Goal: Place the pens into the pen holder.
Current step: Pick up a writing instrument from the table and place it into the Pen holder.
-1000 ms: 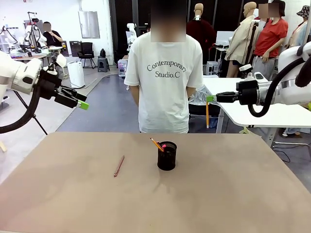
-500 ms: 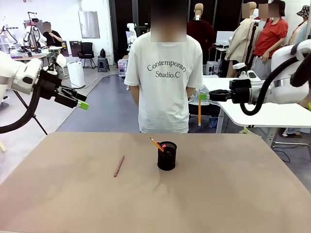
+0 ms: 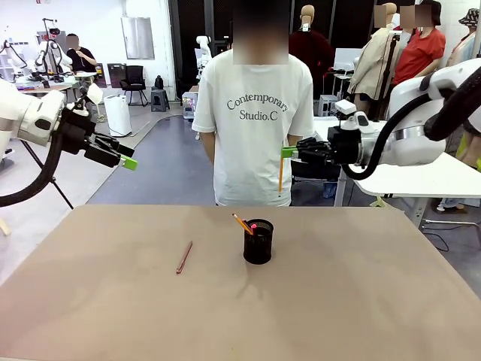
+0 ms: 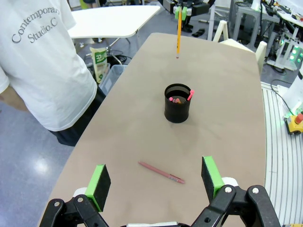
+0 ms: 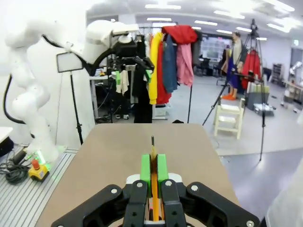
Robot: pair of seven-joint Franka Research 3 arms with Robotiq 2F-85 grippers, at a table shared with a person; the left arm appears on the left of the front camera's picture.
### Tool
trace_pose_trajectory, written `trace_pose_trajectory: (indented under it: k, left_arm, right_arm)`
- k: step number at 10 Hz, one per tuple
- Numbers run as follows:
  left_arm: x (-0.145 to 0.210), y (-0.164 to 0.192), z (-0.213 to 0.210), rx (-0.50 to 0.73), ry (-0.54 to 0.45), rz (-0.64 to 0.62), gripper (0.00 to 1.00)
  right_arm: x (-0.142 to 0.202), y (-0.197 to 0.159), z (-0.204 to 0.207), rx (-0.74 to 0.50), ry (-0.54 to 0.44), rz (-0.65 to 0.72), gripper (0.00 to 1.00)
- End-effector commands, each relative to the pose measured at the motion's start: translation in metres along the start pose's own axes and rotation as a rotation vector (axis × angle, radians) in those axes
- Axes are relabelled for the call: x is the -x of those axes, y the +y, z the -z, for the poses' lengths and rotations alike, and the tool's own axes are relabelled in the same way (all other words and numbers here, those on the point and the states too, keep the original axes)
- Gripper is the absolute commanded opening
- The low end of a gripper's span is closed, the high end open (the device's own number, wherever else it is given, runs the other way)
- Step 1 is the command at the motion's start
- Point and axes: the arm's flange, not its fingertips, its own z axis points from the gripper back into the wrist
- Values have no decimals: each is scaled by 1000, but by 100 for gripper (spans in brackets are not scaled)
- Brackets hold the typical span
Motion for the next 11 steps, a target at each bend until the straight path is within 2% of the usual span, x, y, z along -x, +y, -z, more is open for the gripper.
trace_pose_trajectory:
  k: [1, 6, 11]
  left_arm:
    - [-1, 0, -1, -3, 0, 2, 100]
    - [-1, 0, -1, -3, 0, 2, 100]
    - [-1, 0, -1, -3, 0, 2, 100]
  right_arm:
    - [10, 0, 18, -15, -58, -52, 0]
    - [53, 2, 42, -11, -16, 4, 0]
    - [89, -6, 46, -4, 14, 92, 0]
